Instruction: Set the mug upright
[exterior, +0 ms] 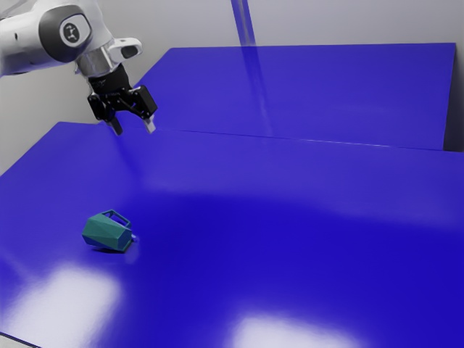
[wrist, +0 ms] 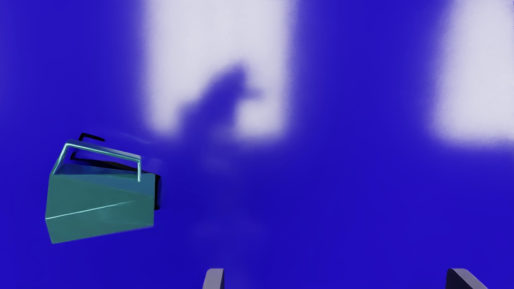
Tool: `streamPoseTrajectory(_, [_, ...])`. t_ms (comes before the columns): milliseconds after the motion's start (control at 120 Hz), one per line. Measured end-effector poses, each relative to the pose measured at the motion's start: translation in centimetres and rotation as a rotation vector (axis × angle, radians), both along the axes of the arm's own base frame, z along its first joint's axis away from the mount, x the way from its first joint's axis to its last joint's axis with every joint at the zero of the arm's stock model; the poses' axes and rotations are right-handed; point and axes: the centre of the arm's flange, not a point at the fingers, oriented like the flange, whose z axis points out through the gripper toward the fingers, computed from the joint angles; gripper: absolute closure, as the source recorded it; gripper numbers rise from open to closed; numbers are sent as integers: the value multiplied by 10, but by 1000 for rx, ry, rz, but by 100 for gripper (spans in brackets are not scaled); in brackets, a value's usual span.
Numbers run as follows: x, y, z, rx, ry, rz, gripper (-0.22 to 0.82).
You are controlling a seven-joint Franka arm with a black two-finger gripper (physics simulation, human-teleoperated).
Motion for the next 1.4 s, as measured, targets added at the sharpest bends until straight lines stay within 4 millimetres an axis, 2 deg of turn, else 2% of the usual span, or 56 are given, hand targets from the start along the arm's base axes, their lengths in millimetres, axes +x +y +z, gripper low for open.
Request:
streamPoseTrajectory(125, [-29,25,-42,-96,59,80,0])
streamPoseTrajectory(325, [-54,76,-102,-248,55,109,0])
streamPoseTrajectory(475, [-70,121,-127,-333,-5,86,0])
streamPoseTrajectory(683, [-100,201,-159,-420,-59,76,0])
streamPoseTrajectory(833, [-115,241,-192,-473,-76,58,0])
streamPoseTrajectory(908, [-116,259,-207,-502,-95,50,0])
streamPoseTrajectory(958, [-112,265,-215,-516,-104,28,0])
streamPoseTrajectory(1083, [-96,260,-232,-545,-117,-51,0])
streamPoseTrajectory(1400, [-80,266,-265,-629,-172,-131,0])
